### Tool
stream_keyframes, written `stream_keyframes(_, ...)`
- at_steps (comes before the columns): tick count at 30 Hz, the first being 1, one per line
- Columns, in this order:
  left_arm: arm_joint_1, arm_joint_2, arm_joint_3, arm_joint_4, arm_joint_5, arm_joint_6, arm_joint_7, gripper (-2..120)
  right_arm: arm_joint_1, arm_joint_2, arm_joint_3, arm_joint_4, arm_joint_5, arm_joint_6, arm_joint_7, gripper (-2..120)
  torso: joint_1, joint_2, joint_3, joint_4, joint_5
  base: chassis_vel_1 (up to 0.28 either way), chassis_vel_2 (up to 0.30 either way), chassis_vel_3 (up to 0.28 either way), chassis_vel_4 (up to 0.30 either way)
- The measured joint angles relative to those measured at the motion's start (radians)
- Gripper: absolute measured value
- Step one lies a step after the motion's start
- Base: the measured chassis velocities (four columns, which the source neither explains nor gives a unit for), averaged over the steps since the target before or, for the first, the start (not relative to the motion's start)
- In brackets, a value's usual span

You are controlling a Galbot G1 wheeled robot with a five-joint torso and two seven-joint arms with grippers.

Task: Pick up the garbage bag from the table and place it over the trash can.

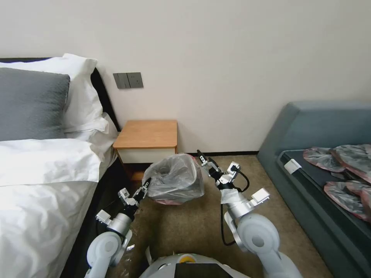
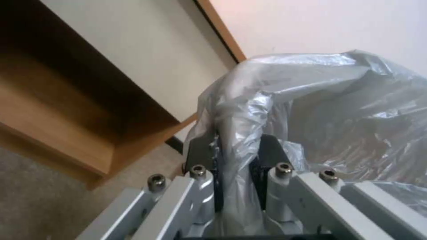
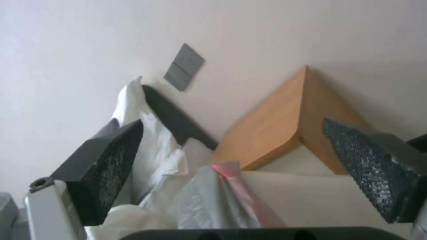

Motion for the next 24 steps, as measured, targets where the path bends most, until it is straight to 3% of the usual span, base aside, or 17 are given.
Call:
stream_keyframes(8,0.005,-0.008,-0.004,0.034,-0.063,-0.018,0.090,9,-0.020,0.066,-0.014,-0.057,0.013,-0.004,-0.128,100,0.000,0.000,0.000,0.0000,0.0001,0.000,0.000,0.000,0.000)
stream_keyframes(21,-0.007,-0.040,0.001,0.043,-0.067,-0.025,0.099,9,-0.032,0.098,-0.031,-0.082,-0.001,-0.007,-0.186,99,0.000,0.000,0.000,0.0000,0.0002,0.000,0.000,0.000,0.000)
stream_keyframes(24,-0.010,-0.040,0.000,0.044,-0.066,-0.027,0.099,9,-0.032,0.098,-0.034,-0.081,-0.008,-0.006,-0.188,94,0.000,0.000,0.000,0.0000,0.0002,0.000,0.000,0.000,0.000)
